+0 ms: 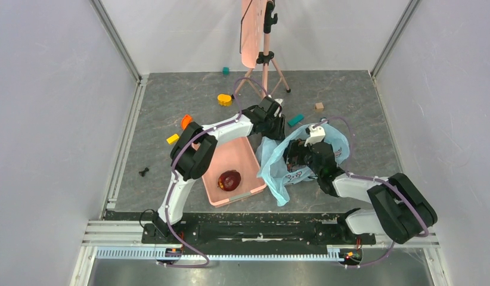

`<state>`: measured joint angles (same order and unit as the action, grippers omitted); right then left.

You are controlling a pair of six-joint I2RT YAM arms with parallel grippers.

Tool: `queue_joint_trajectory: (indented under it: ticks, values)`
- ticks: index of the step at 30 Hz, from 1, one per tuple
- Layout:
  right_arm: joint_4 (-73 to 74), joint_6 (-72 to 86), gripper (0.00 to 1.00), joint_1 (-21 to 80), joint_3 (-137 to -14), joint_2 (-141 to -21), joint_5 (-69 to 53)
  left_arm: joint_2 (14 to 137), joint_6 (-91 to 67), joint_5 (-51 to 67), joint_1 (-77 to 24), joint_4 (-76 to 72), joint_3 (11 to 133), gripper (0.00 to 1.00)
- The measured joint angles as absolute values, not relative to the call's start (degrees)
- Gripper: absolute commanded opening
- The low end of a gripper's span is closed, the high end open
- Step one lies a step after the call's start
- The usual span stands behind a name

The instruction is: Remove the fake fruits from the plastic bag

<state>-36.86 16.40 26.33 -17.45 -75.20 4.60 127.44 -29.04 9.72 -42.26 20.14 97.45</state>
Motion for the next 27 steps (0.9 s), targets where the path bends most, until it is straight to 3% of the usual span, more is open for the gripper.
queue_joint_trajectory:
  ticks: [9,18,27]
  values:
    - [-39.2,16.0,0.98,26.0,-17.8,-80.3,3.6,127.4,-29.0,11.1,-42.2,19.6,97.1,0.31]
    - [-40.4,15.3,0.69,26.0,-19.4,-83.0,3.3,127.3,-29.0,11.7,-42.2,19.1,96.6,0.22]
    - [-36.4,14.9,0.65,26.0,-18.6,-74.4,4.6,126.5,-28.9,11.9,-42.2,18.2,94.1,0.18]
